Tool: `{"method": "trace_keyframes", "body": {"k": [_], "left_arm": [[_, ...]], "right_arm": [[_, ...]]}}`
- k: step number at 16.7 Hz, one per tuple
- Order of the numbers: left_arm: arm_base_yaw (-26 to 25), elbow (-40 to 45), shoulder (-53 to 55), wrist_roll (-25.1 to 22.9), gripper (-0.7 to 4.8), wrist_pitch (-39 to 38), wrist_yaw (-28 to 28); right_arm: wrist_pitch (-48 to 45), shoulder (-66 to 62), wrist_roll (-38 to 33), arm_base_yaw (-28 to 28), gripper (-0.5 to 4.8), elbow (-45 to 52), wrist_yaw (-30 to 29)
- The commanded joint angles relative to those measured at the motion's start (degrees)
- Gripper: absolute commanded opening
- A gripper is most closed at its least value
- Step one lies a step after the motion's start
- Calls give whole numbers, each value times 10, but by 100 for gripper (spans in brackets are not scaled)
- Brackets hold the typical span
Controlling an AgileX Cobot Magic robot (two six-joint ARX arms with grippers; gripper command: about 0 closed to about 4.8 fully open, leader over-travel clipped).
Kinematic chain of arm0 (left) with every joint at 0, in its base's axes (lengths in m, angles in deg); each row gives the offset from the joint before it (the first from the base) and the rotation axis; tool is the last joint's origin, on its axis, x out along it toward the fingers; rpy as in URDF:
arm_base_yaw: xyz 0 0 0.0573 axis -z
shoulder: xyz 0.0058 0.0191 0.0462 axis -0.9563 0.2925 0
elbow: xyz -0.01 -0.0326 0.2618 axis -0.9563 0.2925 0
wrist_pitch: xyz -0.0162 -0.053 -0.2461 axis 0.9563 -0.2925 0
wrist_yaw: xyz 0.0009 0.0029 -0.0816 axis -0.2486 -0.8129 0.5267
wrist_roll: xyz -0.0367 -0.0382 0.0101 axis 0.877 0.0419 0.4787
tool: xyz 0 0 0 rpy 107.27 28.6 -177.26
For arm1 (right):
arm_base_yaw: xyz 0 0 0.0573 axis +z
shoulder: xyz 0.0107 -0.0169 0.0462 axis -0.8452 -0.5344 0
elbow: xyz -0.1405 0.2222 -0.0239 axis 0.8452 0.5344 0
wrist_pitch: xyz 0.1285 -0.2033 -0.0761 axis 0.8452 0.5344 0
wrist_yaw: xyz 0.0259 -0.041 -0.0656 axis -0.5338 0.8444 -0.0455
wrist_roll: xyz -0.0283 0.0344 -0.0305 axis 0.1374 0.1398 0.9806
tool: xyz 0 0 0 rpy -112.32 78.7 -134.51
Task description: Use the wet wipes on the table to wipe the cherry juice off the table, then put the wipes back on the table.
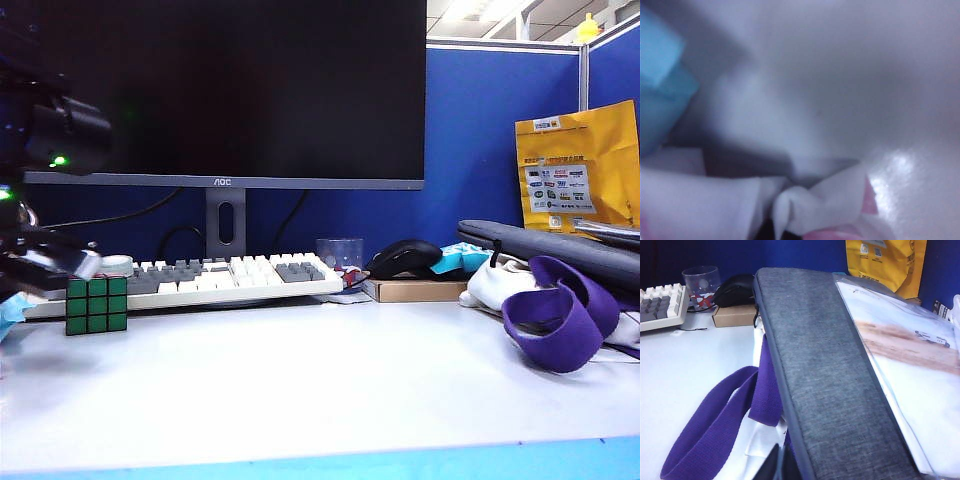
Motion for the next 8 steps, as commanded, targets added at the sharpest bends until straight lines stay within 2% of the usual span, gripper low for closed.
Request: {"method": "trace_keyframes", "body": {"k": [1, 3, 5, 7, 8], "left_arm": [[2, 0, 0, 12, -6, 28, 110], [15, 0, 2, 31, -6, 60, 221], [35, -3, 7, 33, -6, 92, 291], [57, -8, 20, 37, -6, 101, 308], [68, -11, 25, 40, -6, 94, 287]], "right_arm": [[-7, 0, 2, 0, -1, 1, 0], [-7, 0, 2, 0, -1, 1, 0], [-7, 0, 2, 0, -1, 1, 0], [-7, 0, 2, 0, -1, 1, 0], [-7, 0, 2, 0, -1, 1, 0]]}}
